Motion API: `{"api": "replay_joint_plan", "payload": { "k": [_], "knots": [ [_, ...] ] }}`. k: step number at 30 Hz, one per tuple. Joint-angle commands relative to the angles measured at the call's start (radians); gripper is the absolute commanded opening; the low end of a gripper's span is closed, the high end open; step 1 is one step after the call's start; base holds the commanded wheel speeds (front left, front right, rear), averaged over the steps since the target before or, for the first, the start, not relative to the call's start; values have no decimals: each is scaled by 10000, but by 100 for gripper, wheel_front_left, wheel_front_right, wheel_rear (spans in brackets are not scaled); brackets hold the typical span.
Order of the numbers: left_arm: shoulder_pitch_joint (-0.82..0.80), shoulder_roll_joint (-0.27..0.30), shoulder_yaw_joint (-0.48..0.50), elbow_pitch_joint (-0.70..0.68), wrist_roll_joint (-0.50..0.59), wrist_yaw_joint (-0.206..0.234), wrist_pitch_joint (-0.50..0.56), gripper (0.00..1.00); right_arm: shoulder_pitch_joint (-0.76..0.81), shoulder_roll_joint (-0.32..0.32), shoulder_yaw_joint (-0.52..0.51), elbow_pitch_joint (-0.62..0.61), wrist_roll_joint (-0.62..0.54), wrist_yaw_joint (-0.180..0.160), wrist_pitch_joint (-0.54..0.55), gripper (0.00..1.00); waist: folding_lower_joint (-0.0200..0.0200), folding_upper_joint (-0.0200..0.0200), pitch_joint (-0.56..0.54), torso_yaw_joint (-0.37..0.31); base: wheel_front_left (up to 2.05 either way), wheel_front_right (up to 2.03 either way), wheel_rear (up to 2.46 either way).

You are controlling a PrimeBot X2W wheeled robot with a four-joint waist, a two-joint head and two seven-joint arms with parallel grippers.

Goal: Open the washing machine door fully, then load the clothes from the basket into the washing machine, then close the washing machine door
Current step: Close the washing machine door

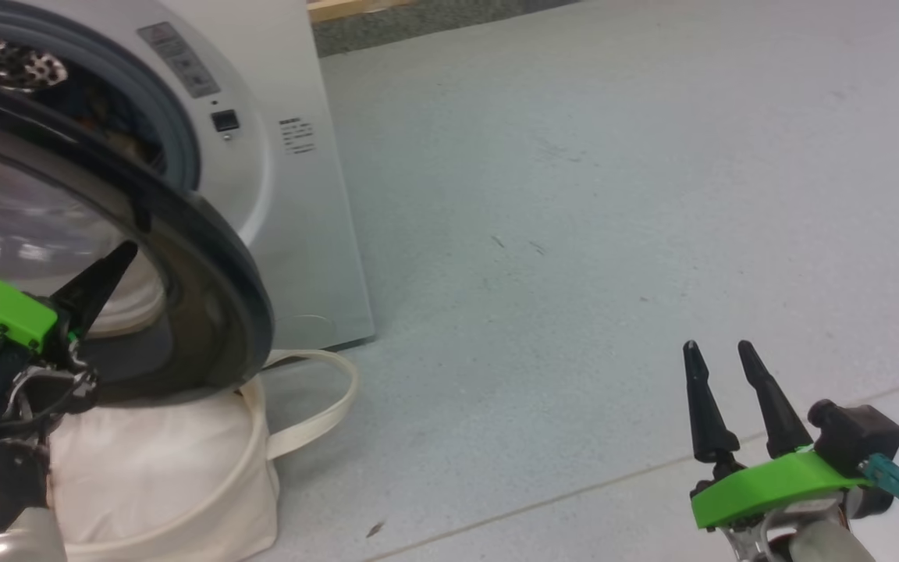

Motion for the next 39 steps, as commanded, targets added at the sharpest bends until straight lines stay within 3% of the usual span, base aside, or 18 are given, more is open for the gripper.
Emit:
{"api": "replay_joint_plan", "payload": {
  "k": [1,2,3,4,12,16,22,29,39],
  "knots": [
    [-274,400,214,-279,94,-91,29,16,-478,-54,201,-361,-1,6,-124,100,0,0,-118,351,0,0,0],
    [-249,380,179,-251,106,-94,53,41,-489,-80,223,-353,8,6,-124,100,0,0,-148,491,0,0,0],
    [-225,366,142,-240,119,-120,71,83,-498,-108,240,-343,20,6,-124,100,0,0,-177,636,0,0,0],
    [-203,349,139,-231,109,-134,70,100,-508,-134,257,-333,31,6,-124,100,0,0,-205,788,0,0,0],
    [54,277,-79,-211,290,-327,13,100,-502,-244,313,-242,125,6,-124,100,0,0,-425,1851,0,0,0],
    [387,449,-816,-718,1155,-1020,-559,100,-498,-262,311,-243,184,6,-124,100,0,0,-532,2384,0,0,0],
    [1120,948,-2123,-1749,2605,-1364,-2841,100,-477,-318,406,-422,348,6,-124,100,0,0,-669,2956,0,0,0],
    [2090,2151,-4110,-2698,3605,-1374,-6238,100,-474,-458,398,-402,390,6,-124,100,0,0,-761,3270,0,0,0],
    [2585,2668,-5386,-1377,4834,-1375,-9900,100,-425,-440,303,-395,260,6,-124,100,0,0,-749,3474,0,0,0]
  ]
}}
